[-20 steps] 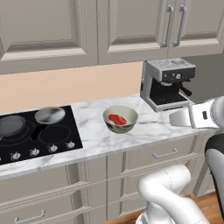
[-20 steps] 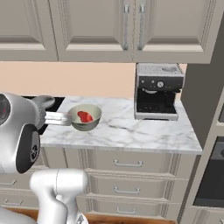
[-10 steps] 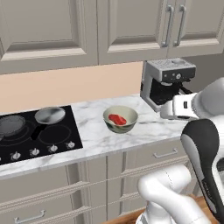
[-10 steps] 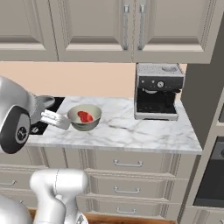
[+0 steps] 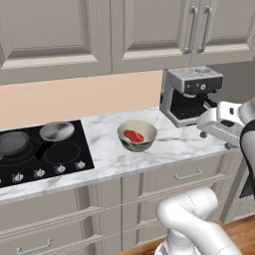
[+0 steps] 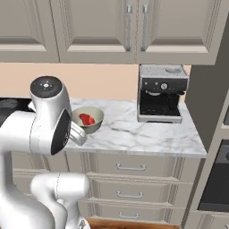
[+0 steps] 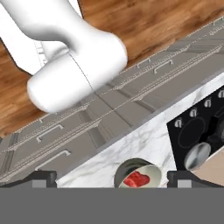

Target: Place one of the steaks on the plate and the other in the bowl. Then place the bowl in the fridge.

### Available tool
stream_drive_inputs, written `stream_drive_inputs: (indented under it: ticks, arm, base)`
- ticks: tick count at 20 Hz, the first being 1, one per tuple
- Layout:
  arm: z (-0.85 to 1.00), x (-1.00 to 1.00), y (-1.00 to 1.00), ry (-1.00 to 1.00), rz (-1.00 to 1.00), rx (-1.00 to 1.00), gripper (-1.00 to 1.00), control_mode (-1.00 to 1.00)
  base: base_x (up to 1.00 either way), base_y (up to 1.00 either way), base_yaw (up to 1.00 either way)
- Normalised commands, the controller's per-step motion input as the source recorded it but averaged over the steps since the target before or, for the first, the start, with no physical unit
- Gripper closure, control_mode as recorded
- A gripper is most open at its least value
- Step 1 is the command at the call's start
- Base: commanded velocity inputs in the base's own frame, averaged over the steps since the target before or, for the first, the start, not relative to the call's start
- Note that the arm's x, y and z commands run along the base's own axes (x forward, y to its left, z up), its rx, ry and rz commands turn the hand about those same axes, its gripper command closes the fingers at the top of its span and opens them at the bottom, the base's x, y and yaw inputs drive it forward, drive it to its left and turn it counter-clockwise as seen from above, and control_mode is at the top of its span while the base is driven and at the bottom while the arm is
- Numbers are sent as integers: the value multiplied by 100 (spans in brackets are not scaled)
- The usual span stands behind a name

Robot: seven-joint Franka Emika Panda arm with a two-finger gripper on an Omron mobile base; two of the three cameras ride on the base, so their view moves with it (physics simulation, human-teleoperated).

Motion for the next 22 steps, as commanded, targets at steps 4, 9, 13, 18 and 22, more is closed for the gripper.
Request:
stream_drive_inputs:
  ticks: [4, 9, 13, 18, 22]
  arm:
    - [-25, 35, 1, -12, 0, 0, -100, -100]
    - [-48, 56, 2, -7, 0, 0, -100, -100]
    - [-41, 67, 1, 0, 0, 1, -100, -100]
    - [-34, 77, 11, 3, 0, 1, -100, -100]
    - [-31, 77, 16, 6, 0, 0, -100, -100]
  base:
    - [0, 0, 0]
    - [0, 0, 0]
    - [0, 0, 0]
    - [0, 0, 0]
    - [0, 0, 0]
